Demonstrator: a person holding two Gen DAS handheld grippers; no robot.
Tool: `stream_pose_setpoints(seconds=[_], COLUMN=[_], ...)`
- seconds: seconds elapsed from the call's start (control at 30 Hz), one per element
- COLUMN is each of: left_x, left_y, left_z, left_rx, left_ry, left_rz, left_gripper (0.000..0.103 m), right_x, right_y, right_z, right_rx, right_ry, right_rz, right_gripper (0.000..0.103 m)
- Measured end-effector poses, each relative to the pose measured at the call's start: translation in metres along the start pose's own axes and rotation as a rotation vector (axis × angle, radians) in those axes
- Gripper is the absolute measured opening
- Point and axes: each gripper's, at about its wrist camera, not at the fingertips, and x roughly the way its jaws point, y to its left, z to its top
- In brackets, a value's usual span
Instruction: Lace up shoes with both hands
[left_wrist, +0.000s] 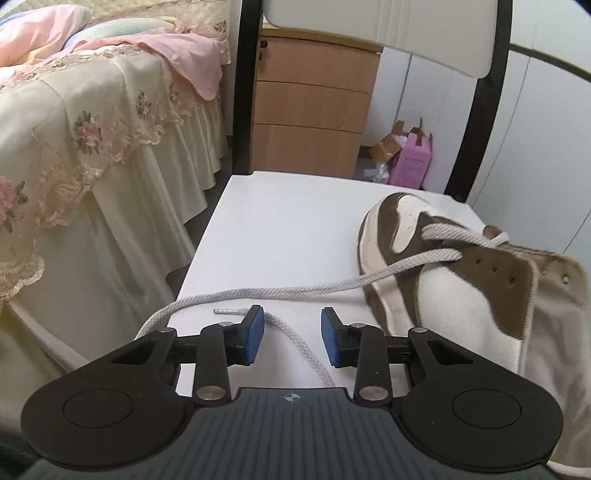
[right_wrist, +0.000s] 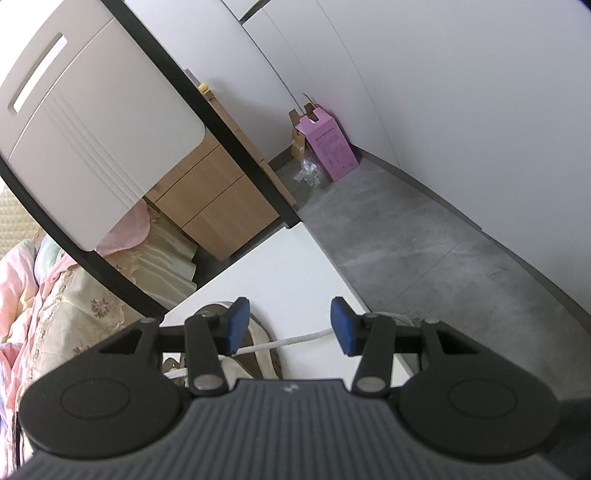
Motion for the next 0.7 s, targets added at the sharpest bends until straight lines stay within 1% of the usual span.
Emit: stream_pose_setpoints(seconds=[0.03, 0.1, 0.17, 0.2, 0.23, 0.27, 0.3, 0.43, 0.5, 0.6, 0.7], left_x=[0.001, 0.001, 0.001, 0.002, 0.002, 0.002, 0.002, -0.001, -0.006, -0.024, -0.05], left_y=[0.0, 0.0, -0.002, -0.003, -0.006, -0.008, -0.01, -0.016, -0.019, -0.024, -0.03], left_z=[-0.001, -0.001, -0.001, -0.002, -0.002, -0.002, -0.003, -0.005, -0.004, -0.002, -0.003], left_rx=[-0.002, 0.001, 0.013, 0.024, 0.037, 0.051, 0.064, 0.091, 0.112, 0.163, 0.209], left_ry=[0.006, 0.009, 0.008, 0.007, 0.007, 0.007, 0.006, -0.001, -0.027, -0.102, -0.202], left_rz=[0.004, 0.013, 0.022, 0.016, 0.009, 0.009, 0.012, 0.015, 0.021, 0.017, -0.039], left_gripper=[0.035, 0.034, 0.03, 0.015, 0.009, 0.009, 0.003, 0.002, 0.002, 0.002, 0.002], right_x=[0.0, 0.0, 0.0, 0.0, 0.0, 0.0, -0.001, -0.005, -0.007, -0.01, -0.009], right_y=[-0.001, -0.003, -0.006, -0.008, -0.008, -0.009, -0.009, -0.006, -0.003, 0.0, 0.005], right_z=[0.001, 0.001, 0.002, 0.002, 0.002, 0.002, 0.003, 0.004, 0.004, 0.004, 0.002], right_rx=[0.004, 0.006, 0.018, 0.026, 0.032, 0.034, 0.035, 0.05, 0.059, 0.09, 0.109], right_ry=[-0.001, -0.005, -0.001, 0.002, 0.004, 0.004, 0.005, 0.017, 0.029, 0.053, 0.081], right_rz=[0.001, -0.001, -0.003, -0.001, 0.0, 0.001, 0.003, 0.028, 0.05, 0.1, 0.152], right_gripper=[0.05, 0.05, 0.05, 0.05, 0.05, 0.05, 0.05, 0.05, 0.05, 0.05, 0.053])
